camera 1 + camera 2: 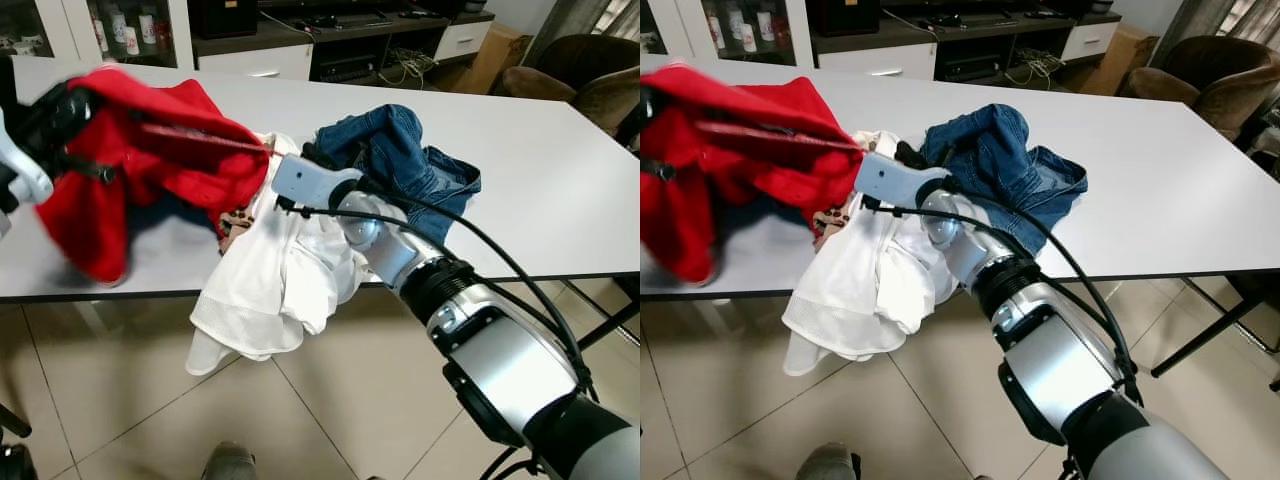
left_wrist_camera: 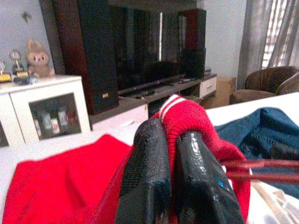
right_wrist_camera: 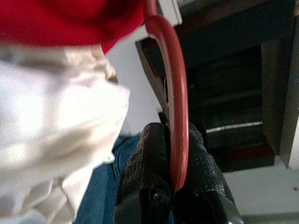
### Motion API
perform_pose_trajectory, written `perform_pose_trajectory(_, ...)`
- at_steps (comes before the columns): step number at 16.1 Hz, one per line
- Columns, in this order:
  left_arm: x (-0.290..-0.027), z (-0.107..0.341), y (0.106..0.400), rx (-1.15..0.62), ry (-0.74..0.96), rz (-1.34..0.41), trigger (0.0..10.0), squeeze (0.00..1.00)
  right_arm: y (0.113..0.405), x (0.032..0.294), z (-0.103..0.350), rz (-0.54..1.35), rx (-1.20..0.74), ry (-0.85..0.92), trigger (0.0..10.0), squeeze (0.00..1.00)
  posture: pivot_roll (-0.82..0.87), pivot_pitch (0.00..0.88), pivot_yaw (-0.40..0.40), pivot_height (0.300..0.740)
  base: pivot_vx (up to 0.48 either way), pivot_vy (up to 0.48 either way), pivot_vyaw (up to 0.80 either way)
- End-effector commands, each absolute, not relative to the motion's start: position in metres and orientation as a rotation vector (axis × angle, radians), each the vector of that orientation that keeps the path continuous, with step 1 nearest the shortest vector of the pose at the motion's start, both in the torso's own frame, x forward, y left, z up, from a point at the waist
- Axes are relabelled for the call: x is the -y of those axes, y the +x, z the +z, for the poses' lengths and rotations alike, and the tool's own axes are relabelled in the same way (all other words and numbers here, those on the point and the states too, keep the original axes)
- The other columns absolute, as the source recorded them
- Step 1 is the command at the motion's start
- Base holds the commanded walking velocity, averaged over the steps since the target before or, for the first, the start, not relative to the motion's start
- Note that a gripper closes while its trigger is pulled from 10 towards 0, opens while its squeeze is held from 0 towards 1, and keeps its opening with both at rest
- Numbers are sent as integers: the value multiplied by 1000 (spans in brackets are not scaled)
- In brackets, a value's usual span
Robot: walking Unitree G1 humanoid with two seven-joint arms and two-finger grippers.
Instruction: Hang hanger
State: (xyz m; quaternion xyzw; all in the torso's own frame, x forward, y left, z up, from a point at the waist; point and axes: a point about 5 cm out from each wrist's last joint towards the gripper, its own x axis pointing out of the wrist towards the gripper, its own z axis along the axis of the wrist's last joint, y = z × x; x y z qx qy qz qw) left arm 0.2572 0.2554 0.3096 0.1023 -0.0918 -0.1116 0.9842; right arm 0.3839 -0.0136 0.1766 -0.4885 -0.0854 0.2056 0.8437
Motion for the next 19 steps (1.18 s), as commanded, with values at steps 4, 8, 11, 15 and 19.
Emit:
perform_pose_trajectory(4, -230, 339, 245, 302, 248, -341, 10000, 0, 393, 24, 183, 354, 152, -1122, 10000, 0, 228, 0, -109, 740, 0, 0, 0)
perform_pose_trajectory(8, -238, 344, 230, 227, 413, -375, 10000, 0, 396, 30, 182, 308, 129, -1220, 10000, 0, 232, 0, -115, 740, 0, 0, 0)
perform_pose_trajectory(11, -229, 335, 221, 160, 489, -489, 10000, 0, 398, 29, 188, 300, 129, -1213, 10000, 0, 230, 0, -117, 740, 0, 0, 0)
perform_pose_trajectory(15, -210, 343, 232, 239, 407, -521, 10000, 0, 395, 20, 186, 320, 142, -1233, 10000, 0, 231, 0, -120, 740, 0, 0, 0)
perform_pose_trajectory(19, -200, 349, 240, 285, 340, -527, 10000, 0, 393, 17, 182, 330, 136, -1229, 10000, 0, 228, 0, -118, 740, 0, 0, 0)
